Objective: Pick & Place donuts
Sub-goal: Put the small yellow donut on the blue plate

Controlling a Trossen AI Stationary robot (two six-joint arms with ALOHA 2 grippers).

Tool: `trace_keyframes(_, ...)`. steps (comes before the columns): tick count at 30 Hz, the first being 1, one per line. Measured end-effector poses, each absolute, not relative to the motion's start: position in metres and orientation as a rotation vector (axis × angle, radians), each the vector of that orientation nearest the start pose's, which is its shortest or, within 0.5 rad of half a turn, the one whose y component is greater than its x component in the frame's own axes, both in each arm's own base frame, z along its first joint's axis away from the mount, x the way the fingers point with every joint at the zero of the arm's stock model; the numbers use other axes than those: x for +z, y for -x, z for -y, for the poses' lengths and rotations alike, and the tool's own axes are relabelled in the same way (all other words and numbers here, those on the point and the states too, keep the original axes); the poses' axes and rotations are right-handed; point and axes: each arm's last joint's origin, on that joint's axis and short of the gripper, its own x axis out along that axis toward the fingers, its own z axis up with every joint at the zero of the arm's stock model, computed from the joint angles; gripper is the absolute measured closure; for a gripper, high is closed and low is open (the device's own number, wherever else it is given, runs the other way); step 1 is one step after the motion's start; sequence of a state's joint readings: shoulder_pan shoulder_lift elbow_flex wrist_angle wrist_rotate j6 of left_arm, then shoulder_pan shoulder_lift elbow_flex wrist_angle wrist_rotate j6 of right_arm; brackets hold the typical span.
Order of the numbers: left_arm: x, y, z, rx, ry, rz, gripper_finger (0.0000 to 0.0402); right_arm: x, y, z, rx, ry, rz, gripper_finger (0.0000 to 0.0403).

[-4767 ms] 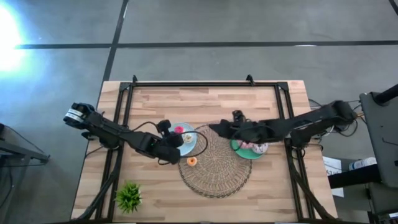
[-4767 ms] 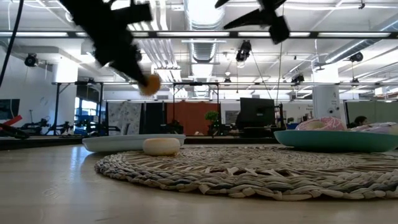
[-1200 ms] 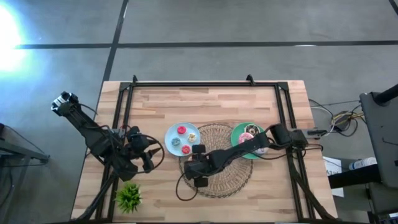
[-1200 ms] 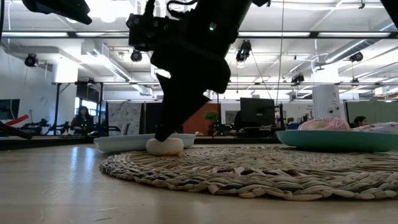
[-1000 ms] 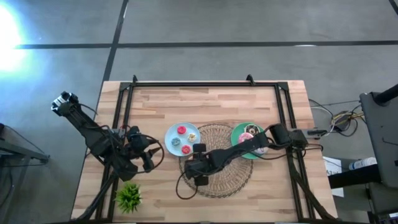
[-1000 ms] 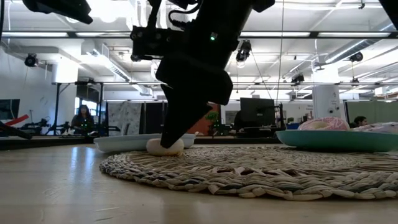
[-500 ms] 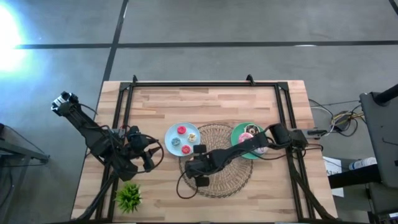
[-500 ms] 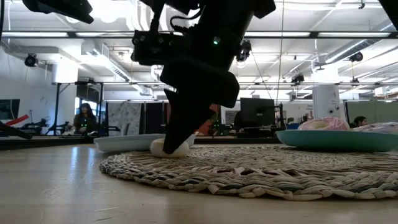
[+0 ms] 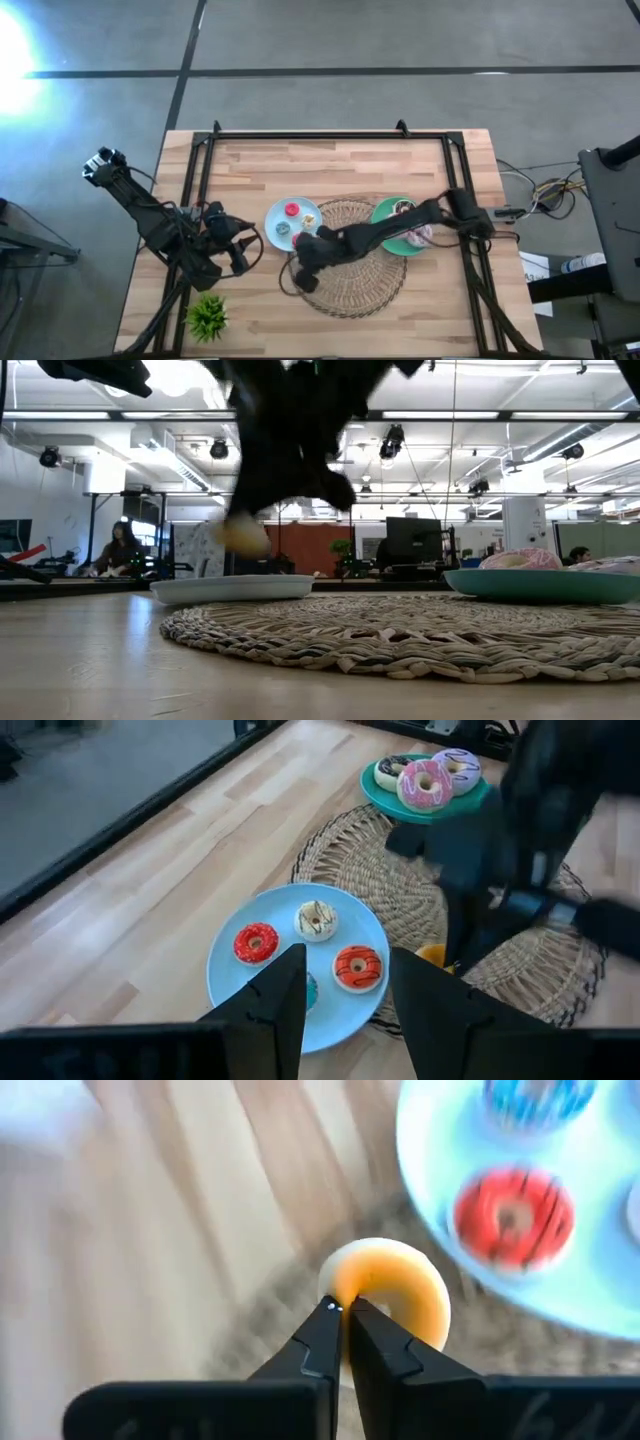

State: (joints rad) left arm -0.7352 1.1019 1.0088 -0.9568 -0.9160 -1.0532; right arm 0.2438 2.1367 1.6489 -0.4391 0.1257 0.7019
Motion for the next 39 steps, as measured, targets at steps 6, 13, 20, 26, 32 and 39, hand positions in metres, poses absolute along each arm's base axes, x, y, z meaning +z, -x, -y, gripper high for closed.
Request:
trace_keyframes(6,0.306,-0.155,0.117,0.514,0.128,-0.406,0.0282,0.231,-0.435,-0.089,-0.342,-0.864,-0.507,0.0394)
trace_keyframes(13,0.302,-0.164,0.127,0.556,-0.025,-0.340,0.0282,0.248,-0.398,-0.068,-0.424,-1.252,0.003,0.0394)
trace_keyframes(20,0.281,-0.196,0.144,0.638,-0.182,-0.306,0.0282,0.247,-0.388,-0.061,-0.326,-1.480,0.320,0.0394)
trace_keyframes(26,0.271,-0.218,0.148,0.736,-0.160,-0.225,0.0282,0.249,-0.389,-0.062,-0.328,-1.521,0.341,0.0394)
trace_keyframes(32,0.265,-0.243,0.148,0.729,-0.169,-0.254,0.0282,0.260,-0.393,-0.063,-0.284,-1.523,0.340,0.0394)
trace_keyframes(39,0.269,-0.259,0.138,0.878,-0.204,-0.181,0.0282,0.261,-0.393,-0.063,-0.272,-1.562,0.347,0.0394)
